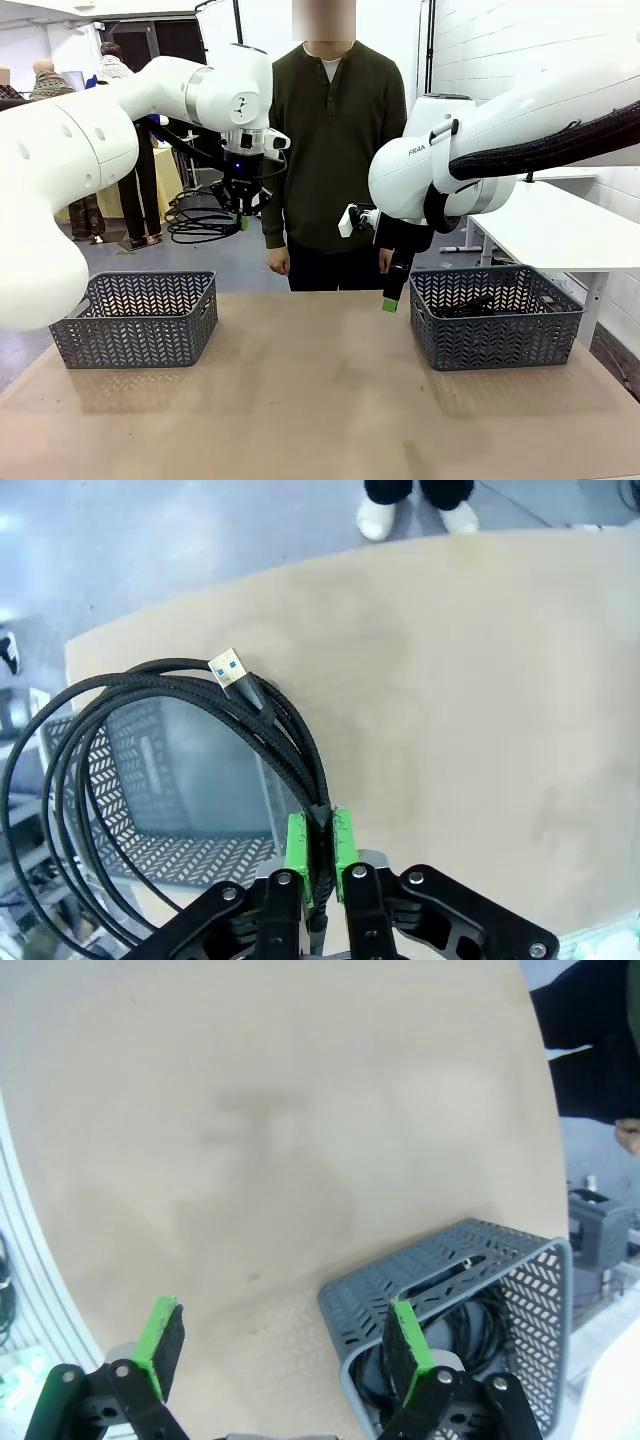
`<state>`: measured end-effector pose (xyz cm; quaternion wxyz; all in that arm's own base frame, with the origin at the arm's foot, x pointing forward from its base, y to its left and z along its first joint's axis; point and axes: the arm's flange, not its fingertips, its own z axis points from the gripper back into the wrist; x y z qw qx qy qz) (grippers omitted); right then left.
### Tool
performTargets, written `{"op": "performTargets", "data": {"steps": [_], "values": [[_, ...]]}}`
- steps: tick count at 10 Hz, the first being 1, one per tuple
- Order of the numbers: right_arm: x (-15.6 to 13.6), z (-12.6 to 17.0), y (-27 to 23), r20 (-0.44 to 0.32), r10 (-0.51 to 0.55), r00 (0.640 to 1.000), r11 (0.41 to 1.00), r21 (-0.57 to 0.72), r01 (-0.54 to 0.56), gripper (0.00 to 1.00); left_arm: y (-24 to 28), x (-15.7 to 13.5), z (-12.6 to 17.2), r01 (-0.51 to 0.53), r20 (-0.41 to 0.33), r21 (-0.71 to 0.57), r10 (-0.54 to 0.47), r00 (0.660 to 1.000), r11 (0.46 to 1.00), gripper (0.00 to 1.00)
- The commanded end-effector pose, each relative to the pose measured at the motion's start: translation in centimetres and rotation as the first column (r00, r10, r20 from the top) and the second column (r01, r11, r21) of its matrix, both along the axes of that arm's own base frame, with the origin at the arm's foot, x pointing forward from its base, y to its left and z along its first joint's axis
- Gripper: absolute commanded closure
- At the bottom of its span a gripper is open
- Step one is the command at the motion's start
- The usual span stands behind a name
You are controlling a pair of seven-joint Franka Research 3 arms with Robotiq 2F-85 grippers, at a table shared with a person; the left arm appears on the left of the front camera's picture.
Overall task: Organize the cables according to human instructions.
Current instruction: Pick up a bundle of cables and place it in the basket indicated by the human.
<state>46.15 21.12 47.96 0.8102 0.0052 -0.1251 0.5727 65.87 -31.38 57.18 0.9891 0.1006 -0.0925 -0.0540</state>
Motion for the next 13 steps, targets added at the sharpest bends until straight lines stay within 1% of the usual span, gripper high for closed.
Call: {"op": "performTargets", "data": {"steps": [1, 2, 4, 5, 7, 8, 9, 10, 12, 13], "values": [[0.0, -0.1, 0.0, 0.003, -0.003, 1.000, 1.000, -0.004, 0.003, 0.00, 2.9, -3.1, -1.5, -0.093, 0.062, 0.003, 0.092, 0.994, 0.996, 1.00], [0.0, -0.1, 0.0, 0.003, -0.003, 1.000, 1.000, -0.004, 0.003, 0.00, 3.6, -3.7, -1.5, -0.119, 0.069, 0.006, 0.118, 0.991, 0.993, 1.00], [0.0, -0.1, 0.0, 0.003, -0.003, 1.000, 1.000, -0.004, 0.003, 0.00, 5.7, -5.3, -1.2, -0.102, 0.048, -0.005, 0.102, 0.994, 0.995, 1.00], [0.0, -0.1, 0.0, 0.003, -0.003, 1.000, 1.000, -0.004, 0.003, 0.00, 6.4, -5.9, -1.3, -0.135, 0.060, -0.003, 0.135, 0.989, 0.991, 1.00], [0.0, -0.1, 0.0, 0.003, -0.003, 1.000, 1.000, -0.004, 0.003, 0.00, 8.2, -6.0, -1.8, -0.200, 0.089, -0.032, 0.203, 0.975, 0.979, 1.00], [0.0, -0.1, 0.0, 0.003, -0.003, 1.000, 1.000, -0.004, 0.003, 0.00, 9.5, -5.3, -2.0, -0.233, 0.102, -0.071, 0.239, 0.965, 0.970, 1.00], [0.0, -0.1, 0.0, 0.003, -0.003, 1.000, 1.000, -0.004, 0.003, 0.00, 11.0, -4.4, -2.4, -0.293, 0.124, -0.097, 0.304, 0.945, 0.951, 1.00], [0.0, -0.1, 0.0, 0.003, -0.003, 1.000, 1.000, -0.004, 0.003, 0.00, 11.8, -3.7, -2.7, -0.317, 0.131, -0.113, 0.330, 0.935, 0.942, 1.00], [0.0, -0.1, 0.0, 0.003, -0.003, 1.000, 1.000, -0.004, 0.003, 0.00, 13.5, -2.7, -3.2, -0.330, 0.091, -0.162, 0.347, 0.934, 0.930, 1.00], [0.0, -0.1, 0.0, 0.003, -0.003, 1.000, 1.000, -0.004, 0.003, 0.00, 12.2, -1.9, -2.3, -0.305, 0.104, -0.101, 0.315, 0.943, 0.947, 1.00]]}}
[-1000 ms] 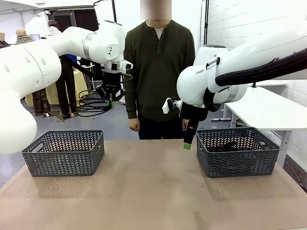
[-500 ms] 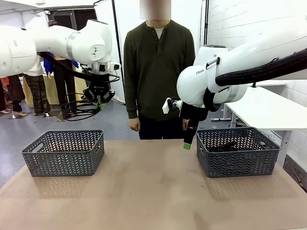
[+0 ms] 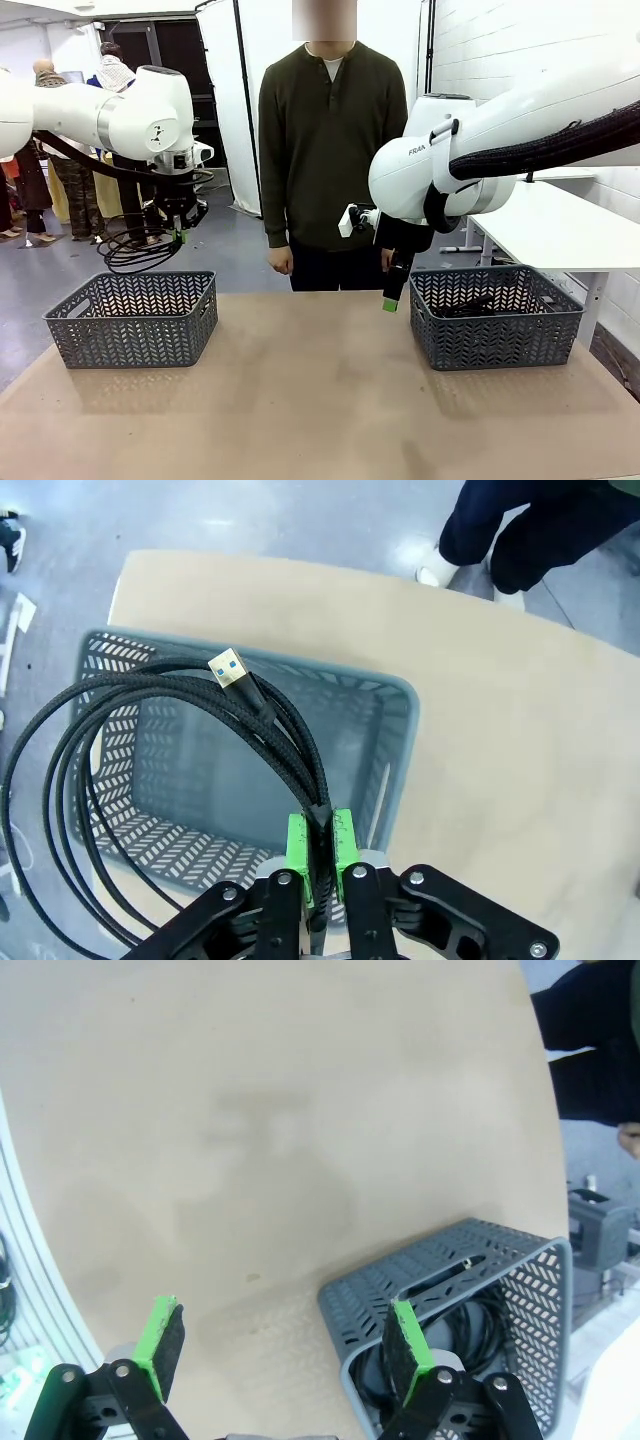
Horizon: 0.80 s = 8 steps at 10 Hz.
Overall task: Organize the cables according to human instructions.
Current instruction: Pick up a bundle of cables and place it in the basket indicated by the human.
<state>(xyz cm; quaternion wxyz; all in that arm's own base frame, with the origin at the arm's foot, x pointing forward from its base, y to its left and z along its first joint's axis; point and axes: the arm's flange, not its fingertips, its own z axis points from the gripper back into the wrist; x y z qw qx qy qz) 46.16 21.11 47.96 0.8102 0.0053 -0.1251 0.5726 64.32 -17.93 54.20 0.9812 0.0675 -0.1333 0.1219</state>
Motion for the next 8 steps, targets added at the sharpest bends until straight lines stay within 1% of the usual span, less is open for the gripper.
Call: {"op": "performTargets", "data": {"steps": [1, 8], "values": [[0.01, -0.08, 0.01, 0.004, -0.003, 1.000, 1.000, -0.004, 0.003, 0.00, -1.25, -0.37, 0.66, 0.017, 0.002, 0.020, -0.017, 1.000, 1.000, 1.00], [0.01, -0.08, 0.01, 0.004, -0.003, 1.000, 1.000, -0.004, 0.003, 0.00, -1.25, -0.37, 0.66, 0.017, 0.002, 0.020, -0.017, 1.000, 1.000, 1.00]]}}
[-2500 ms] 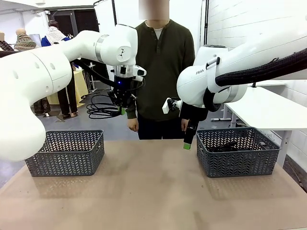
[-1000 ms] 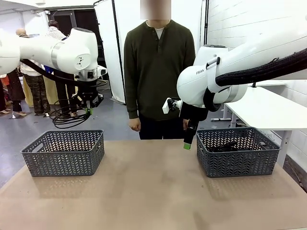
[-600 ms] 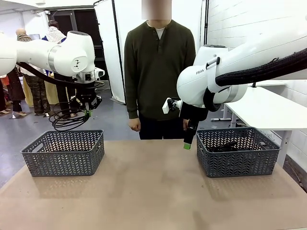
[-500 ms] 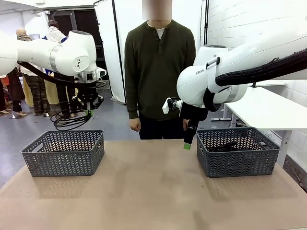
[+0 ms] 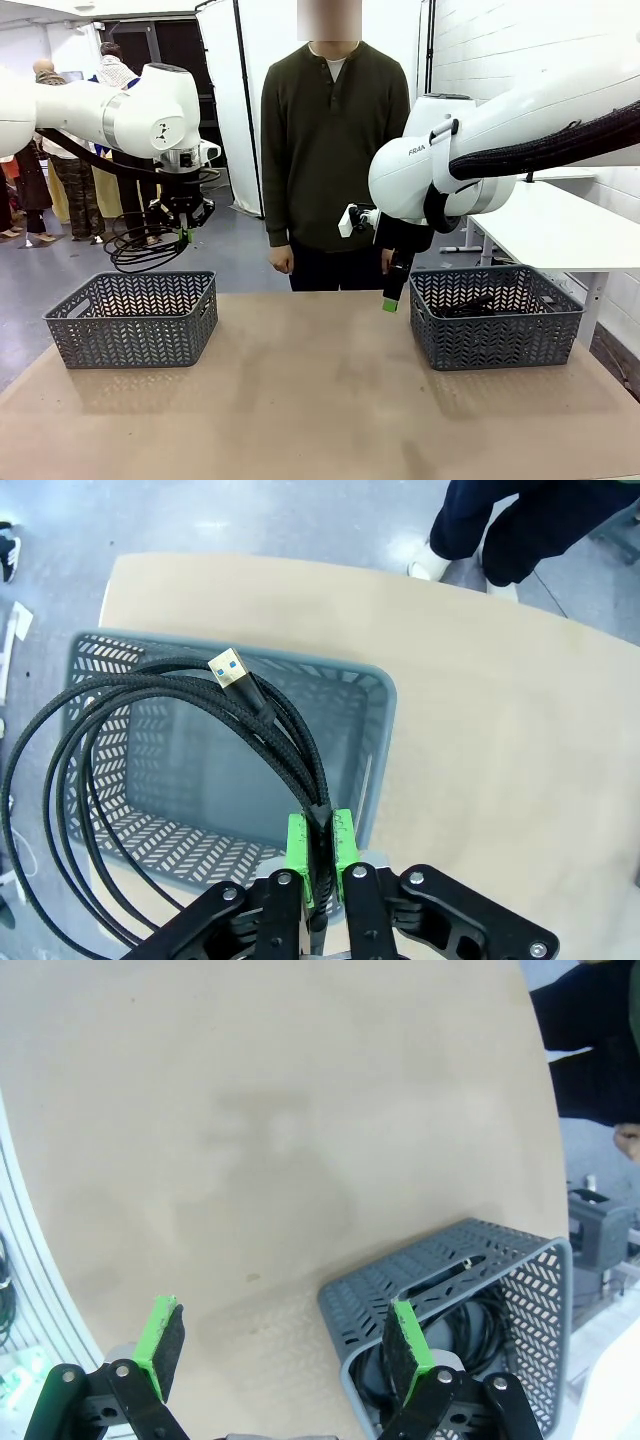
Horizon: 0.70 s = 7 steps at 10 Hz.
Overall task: Organize the cables according to human instructions.
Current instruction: Pick up a bundle of cables and place it in the basket indicated by the human.
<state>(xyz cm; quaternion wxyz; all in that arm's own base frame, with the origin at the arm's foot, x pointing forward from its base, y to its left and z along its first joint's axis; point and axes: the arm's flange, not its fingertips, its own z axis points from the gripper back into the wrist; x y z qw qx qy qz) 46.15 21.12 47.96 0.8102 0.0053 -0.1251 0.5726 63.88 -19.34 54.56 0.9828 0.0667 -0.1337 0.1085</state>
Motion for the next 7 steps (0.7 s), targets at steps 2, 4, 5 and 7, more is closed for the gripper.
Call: {"op": "performTargets", "data": {"steps": [2, 4, 5, 7], "values": [[0.01, -0.08, 0.01, 0.004, -0.003, 1.000, 1.000, -0.004, 0.003, 0.00, 0.16, 0.07, 0.30, -0.010, 0.004, 0.018, 0.010, 1.000, 1.000, 1.00], [0.01, -0.08, 0.01, 0.004, -0.003, 1.000, 1.000, -0.004, 0.003, 0.00, 0.16, 0.07, 0.30, -0.010, 0.004, 0.018, 0.010, 1.000, 1.000, 1.00], [0.01, -0.08, 0.01, 0.004, -0.003, 1.000, 1.000, -0.004, 0.003, 0.00, 0.16, 0.07, 0.30, -0.010, 0.004, 0.018, 0.010, 1.000, 1.000, 1.00], [0.01, -0.08, 0.01, 0.004, -0.003, 1.000, 1.000, -0.004, 0.003, 0.00, 0.48, 0.19, 0.47, 0.036, -0.005, 0.007, -0.036, 0.999, 0.999, 1.00]]}}
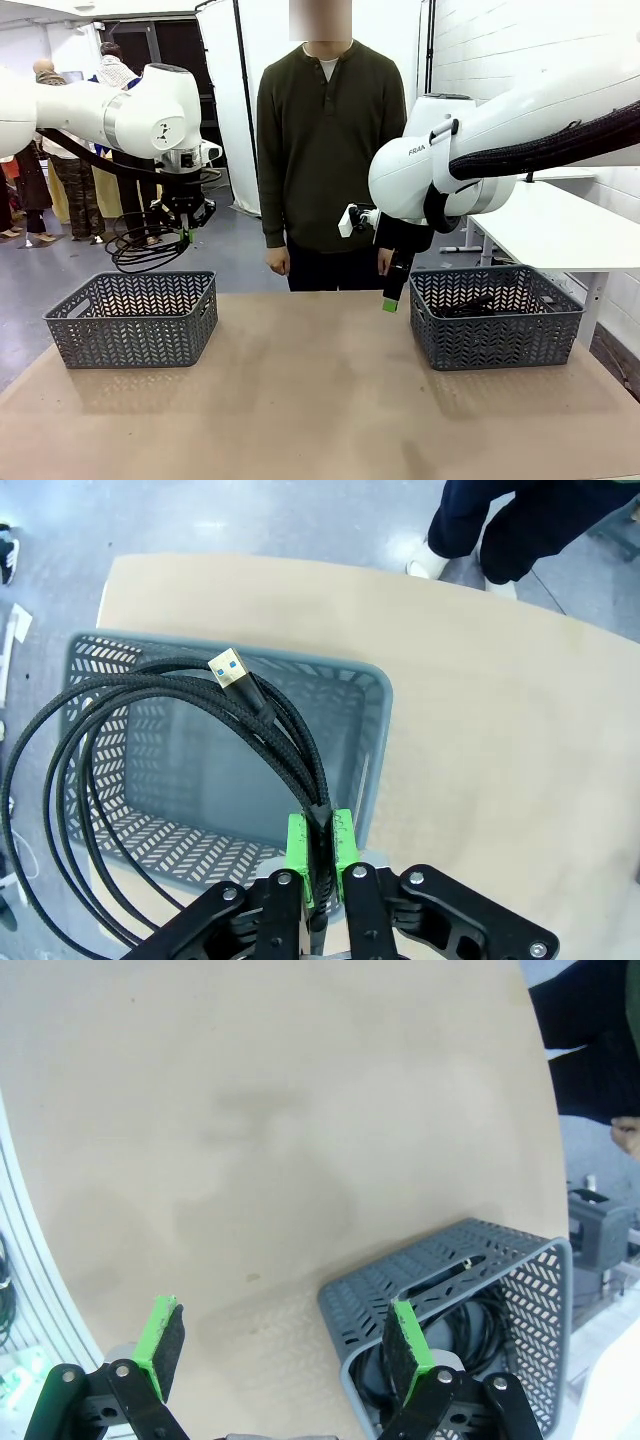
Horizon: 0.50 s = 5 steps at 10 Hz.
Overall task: Organize the cables according to human instructions.
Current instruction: Pick up a bundle of cables and place it in the basket indicated by the human.
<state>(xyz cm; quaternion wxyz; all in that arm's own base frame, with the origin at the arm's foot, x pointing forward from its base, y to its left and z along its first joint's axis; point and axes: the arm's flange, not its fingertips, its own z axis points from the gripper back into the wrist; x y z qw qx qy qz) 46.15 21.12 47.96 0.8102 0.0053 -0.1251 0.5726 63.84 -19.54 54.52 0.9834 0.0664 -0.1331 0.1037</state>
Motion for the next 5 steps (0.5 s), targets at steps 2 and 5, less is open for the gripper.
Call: {"op": "performTargets", "data": {"steps": [2, 5], "values": [[0.0, -0.1, 0.0, 0.004, -0.003, 1.000, 1.000, -0.004, 0.003, 0.00, 1.6, 0.5, 0.7, 0.079, -0.022, -0.013, -0.079, 0.997, 0.997, 1.00], [0.0, -0.1, 0.0, 0.004, -0.003, 1.000, 1.000, -0.004, 0.003, 0.00, 2.8, 0.3, 0.0, 0.194, -0.031, -0.043, -0.195, 0.980, 0.980, 1.00]]}}
